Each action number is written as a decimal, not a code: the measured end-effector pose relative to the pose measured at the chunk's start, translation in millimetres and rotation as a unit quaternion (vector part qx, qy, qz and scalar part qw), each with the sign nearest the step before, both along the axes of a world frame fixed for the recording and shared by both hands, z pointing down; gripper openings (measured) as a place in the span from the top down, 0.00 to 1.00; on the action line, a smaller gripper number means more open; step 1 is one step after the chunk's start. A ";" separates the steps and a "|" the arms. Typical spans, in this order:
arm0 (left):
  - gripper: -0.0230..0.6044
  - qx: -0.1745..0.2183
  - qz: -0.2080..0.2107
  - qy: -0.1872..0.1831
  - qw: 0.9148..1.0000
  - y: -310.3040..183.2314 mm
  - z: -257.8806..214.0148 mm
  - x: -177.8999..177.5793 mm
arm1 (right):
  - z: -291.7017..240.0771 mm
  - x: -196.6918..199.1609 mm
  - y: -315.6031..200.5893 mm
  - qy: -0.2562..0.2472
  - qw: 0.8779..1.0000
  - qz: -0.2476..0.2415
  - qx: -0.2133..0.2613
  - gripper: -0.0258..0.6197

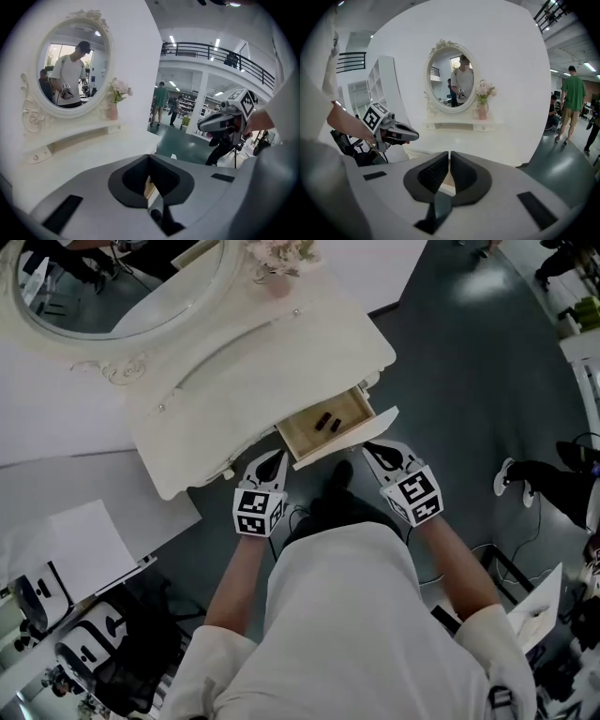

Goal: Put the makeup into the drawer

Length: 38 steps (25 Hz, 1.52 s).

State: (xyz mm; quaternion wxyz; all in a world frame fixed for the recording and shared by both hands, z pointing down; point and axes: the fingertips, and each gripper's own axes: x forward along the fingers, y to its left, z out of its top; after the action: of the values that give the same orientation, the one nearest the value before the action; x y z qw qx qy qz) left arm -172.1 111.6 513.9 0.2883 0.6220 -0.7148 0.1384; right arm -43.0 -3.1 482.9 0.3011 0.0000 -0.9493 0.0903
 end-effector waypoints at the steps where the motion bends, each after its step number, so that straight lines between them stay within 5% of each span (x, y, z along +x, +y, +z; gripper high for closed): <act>1: 0.94 0.006 -0.006 0.000 1.000 9.7 -4.9 -1.5 | -3.6 -1.1 7.1 -0.002 1.000 -0.003 0.005 0.91; 15: 0.94 0.092 -0.037 -0.013 0.995 92.4 -73.5 15.9 | -62.4 25.3 57.8 -0.043 0.997 0.037 0.045 0.91; 38: 0.94 0.174 -0.096 -0.045 0.979 93.9 -166.0 70.6 | -140.0 91.7 16.0 -0.127 0.989 0.037 0.073 0.91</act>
State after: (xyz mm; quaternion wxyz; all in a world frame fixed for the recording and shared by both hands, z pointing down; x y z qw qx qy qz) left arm -101.5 205.5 347.9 0.1552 0.5847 -0.7962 0.0110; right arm 48.7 12.9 342.9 0.1739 0.0462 -0.9832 0.0310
